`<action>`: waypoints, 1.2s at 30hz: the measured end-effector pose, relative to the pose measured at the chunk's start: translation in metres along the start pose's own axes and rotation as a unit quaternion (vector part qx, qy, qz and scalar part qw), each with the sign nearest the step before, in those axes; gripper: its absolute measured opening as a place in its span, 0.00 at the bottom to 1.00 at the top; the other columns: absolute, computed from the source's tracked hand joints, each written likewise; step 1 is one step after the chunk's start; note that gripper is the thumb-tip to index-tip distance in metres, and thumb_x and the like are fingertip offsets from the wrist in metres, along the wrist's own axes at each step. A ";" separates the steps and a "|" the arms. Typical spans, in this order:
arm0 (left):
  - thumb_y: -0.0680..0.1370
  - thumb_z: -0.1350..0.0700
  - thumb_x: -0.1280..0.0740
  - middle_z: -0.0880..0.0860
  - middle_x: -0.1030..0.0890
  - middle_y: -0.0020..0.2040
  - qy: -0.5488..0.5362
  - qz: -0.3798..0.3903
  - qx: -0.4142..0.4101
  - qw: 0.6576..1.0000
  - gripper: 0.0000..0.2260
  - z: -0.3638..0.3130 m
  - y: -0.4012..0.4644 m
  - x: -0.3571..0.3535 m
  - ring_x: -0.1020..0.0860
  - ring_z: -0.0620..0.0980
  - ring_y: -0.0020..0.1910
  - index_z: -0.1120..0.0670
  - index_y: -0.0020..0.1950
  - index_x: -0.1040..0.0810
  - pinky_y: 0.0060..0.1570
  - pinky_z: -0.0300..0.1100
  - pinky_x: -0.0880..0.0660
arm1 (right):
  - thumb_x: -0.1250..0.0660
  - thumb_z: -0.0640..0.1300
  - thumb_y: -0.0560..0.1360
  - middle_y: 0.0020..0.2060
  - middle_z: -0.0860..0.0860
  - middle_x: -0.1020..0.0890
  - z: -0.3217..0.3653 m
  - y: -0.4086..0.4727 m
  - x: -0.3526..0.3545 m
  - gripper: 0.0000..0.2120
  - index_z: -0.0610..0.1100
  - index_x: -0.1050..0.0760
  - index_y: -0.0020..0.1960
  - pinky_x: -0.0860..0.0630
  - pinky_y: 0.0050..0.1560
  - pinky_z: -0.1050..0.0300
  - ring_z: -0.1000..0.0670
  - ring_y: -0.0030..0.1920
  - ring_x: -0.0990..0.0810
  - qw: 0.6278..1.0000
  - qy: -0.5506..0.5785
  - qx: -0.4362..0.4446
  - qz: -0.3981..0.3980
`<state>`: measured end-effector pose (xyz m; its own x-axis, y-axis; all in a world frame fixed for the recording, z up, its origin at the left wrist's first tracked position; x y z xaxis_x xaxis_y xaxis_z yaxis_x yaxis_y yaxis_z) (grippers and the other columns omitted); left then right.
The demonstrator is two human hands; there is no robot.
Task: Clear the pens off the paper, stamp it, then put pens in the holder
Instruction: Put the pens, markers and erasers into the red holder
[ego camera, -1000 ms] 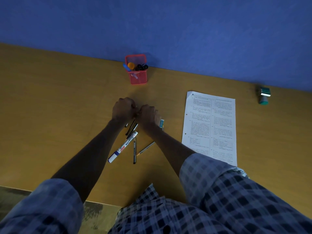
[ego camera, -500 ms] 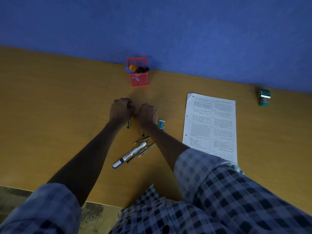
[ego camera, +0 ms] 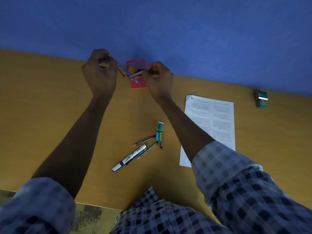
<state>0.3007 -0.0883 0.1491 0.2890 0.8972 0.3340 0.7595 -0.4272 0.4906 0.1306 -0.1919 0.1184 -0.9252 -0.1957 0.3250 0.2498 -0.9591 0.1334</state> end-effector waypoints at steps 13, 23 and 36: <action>0.76 0.52 0.36 0.47 0.15 0.50 0.142 0.123 -0.051 0.981 0.10 -0.008 0.018 -0.055 0.17 0.47 0.49 0.53 0.52 0.17 0.48 0.43 0.22 | 0.34 0.45 0.74 0.41 0.51 0.14 0.005 0.042 -0.001 0.07 0.47 0.18 0.49 0.20 0.42 0.52 0.48 0.44 0.16 0.980 -0.174 0.092 -0.011; 0.79 0.48 0.40 0.59 0.19 0.60 0.223 0.227 -0.030 0.948 0.19 0.012 0.003 -0.075 0.21 0.60 0.59 0.55 0.65 0.22 0.54 0.49 0.25 | 0.37 0.47 0.78 0.58 0.49 0.17 -0.019 0.042 -0.009 0.17 0.45 0.24 0.66 0.23 0.57 0.53 0.48 0.58 0.19 0.975 -0.194 0.078 0.071; 0.75 0.56 0.33 0.58 0.18 0.46 0.160 0.198 -0.007 0.967 0.09 0.014 -0.066 -0.027 0.20 0.57 0.45 0.60 0.50 0.19 0.45 0.47 0.25 | 0.34 0.45 0.75 0.49 0.48 0.15 -0.072 -0.028 0.017 0.10 0.43 0.20 0.53 0.21 0.48 0.56 0.47 0.48 0.17 0.960 -0.245 0.039 0.134</action>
<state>0.2507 -0.0823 0.0967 0.3594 0.5834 0.7283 0.6178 -0.7337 0.2829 0.0872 -0.1837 0.0531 -0.5850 -0.2944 0.7558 0.4979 -0.8659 0.0481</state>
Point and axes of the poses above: each hand's wrist, its own y-axis towards the middle knuckle, its own x-axis out of the back of the hand, z = x × y, the point moved 5 cm from there along y, towards the middle knuckle
